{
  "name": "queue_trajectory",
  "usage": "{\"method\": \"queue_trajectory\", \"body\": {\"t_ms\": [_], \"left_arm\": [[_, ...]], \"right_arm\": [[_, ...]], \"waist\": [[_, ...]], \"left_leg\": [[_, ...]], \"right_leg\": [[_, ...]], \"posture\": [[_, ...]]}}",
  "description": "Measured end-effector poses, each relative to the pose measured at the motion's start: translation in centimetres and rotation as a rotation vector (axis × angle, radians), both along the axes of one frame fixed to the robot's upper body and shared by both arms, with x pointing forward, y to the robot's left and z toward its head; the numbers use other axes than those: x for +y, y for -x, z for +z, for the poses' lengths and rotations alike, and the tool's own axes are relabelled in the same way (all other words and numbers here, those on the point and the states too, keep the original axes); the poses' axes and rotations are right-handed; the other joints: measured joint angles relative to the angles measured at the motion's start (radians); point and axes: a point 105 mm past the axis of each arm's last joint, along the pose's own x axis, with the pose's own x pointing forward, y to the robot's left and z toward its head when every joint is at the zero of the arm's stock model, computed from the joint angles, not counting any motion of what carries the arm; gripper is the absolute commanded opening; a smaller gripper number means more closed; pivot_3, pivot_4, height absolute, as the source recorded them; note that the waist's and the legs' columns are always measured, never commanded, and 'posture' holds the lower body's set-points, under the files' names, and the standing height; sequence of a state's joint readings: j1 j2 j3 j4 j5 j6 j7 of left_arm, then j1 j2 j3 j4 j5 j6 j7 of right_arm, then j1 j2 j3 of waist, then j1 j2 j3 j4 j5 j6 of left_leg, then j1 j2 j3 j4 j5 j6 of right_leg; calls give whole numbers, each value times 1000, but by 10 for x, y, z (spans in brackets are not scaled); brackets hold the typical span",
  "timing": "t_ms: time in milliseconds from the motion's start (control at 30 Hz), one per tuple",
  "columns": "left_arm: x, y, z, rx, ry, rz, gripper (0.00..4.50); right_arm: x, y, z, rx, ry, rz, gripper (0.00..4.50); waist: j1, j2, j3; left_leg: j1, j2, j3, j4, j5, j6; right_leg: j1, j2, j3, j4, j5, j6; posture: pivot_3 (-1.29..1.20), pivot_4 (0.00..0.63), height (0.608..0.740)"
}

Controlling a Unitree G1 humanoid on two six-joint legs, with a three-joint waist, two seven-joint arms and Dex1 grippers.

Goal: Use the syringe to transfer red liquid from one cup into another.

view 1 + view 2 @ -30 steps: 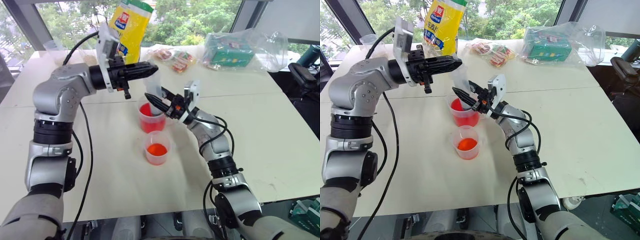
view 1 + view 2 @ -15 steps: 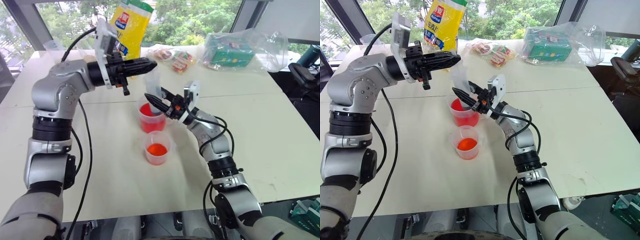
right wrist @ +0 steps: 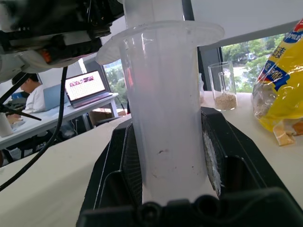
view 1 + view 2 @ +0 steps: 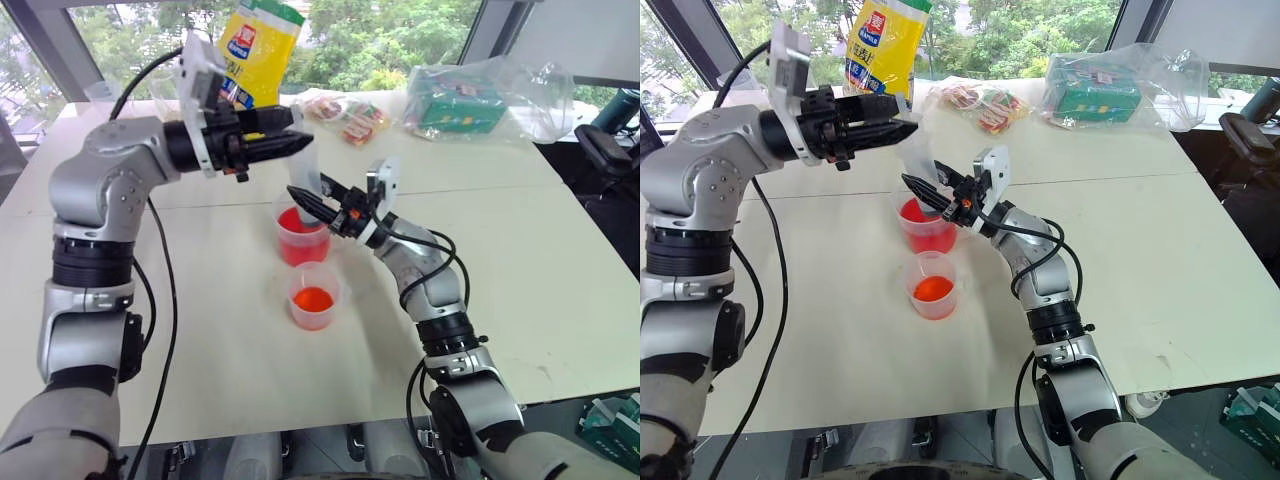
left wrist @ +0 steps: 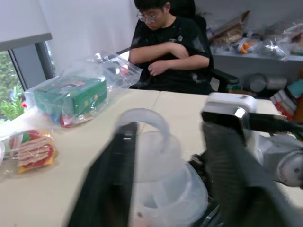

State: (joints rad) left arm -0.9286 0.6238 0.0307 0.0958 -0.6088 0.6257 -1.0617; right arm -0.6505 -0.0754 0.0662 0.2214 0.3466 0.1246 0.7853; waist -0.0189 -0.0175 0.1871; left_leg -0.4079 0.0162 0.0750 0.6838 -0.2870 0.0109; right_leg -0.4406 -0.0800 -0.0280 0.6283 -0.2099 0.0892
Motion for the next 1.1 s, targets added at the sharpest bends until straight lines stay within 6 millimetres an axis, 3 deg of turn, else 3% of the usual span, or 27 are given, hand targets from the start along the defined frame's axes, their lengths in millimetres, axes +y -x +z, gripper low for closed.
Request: {"method": "queue_trajectory", "body": {"t_ms": [67, 200, 433, 567, 700, 800, 1100], "left_arm": [[11, -3, -9, 18, -19, 48, 4361], [26, -6, -24, 62, -37, 109, 4361], [51, -1, -19, 65, -40, 180, 4361], [51, -2, -18, 71, -32, 184, 4361], [50, -2, -12, 56, -22, 174, 4361], [50, 0, -7, 49, -6, 166, 4361], [41, 12, -4, 75, -7, 87, 4361]], "right_arm": [[-3, -1, 2, -4, 3, -7, 1380], [-3, -1, 23, -53, -24, 0, 1380], [-13, 2, 48, -72, -71, 7, 1380], [-16, 23, 73, -76, -113, 103, 1380], [-22, 63, 91, -57, -122, 272, 1380], [-22, 78, 79, 0, -101, 329, 1380], [-17, 77, 19, 120, -35, 284, 1380]], "waist": [[0, 0, 0], [-1, 0, 0], [4, 0, 0], [4, 0, 0], [5, 0, 0], [5, 0, 0], [4, 0, 0]], "left_leg": [[0, 0, 0, 0, 0, 0], [0, 0, 0, 0, 0, 0], [-1, 0, 0, 0, 0, 0], [-1, 0, 0, 0, 0, 0], [-1, 0, -1, 0, 0, 0], [0, 0, 0, 0, 0, 0], [0, 0, 0, 0, 0, 0]], "right_leg": [[0, 0, 0, 0, 0, 0], [-1, 0, 0, 0, 0, 0], [-1, 0, 0, 0, 0, 0], [-1, 0, 0, 0, 0, 0], [-1, 0, 0, 0, 0, 0], [0, 0, 0, 0, 0, 0], [-1, 0, 0, -1, 0, 0]], "posture": [[0, 150, 740], [0, 150, 740], [0, 150, 740], [0, 150, 740], [0, 150, 740], [0, 150, 740], [0, 150, 740]]}}
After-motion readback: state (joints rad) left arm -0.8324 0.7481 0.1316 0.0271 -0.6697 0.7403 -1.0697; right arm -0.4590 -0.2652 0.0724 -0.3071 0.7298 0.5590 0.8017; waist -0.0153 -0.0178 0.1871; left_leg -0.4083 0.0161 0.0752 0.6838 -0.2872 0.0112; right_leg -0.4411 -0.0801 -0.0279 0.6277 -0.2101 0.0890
